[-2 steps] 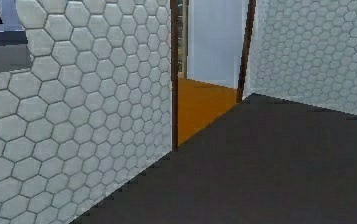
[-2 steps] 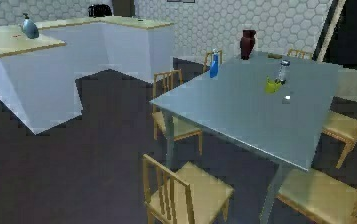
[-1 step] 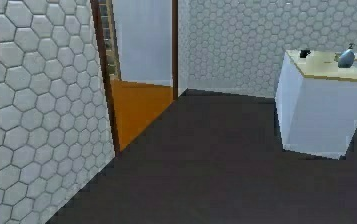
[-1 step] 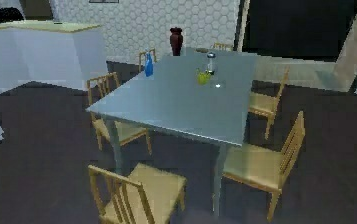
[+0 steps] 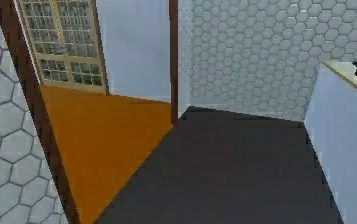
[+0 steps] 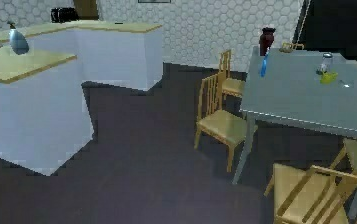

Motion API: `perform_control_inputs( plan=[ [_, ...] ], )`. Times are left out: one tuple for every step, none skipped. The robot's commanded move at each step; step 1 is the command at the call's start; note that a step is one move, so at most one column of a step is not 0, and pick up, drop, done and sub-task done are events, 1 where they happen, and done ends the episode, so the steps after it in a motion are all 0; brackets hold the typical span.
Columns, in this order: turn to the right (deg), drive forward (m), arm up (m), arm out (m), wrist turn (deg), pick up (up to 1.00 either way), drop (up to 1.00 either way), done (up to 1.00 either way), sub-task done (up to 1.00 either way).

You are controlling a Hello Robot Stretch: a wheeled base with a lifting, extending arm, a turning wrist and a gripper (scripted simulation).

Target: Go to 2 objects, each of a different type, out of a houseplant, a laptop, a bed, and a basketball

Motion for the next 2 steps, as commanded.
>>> perform_control_inputs(
  plan=[
    [0.0, 0.95, 0.0, 0.0, 0.0, 0.0, 0.0, 0.0, 0.0],
    [-18.0, 0.0, 0.0, 0.0, 0.0, 0.0, 0.0, 0.0, 0.0]
  ],
)
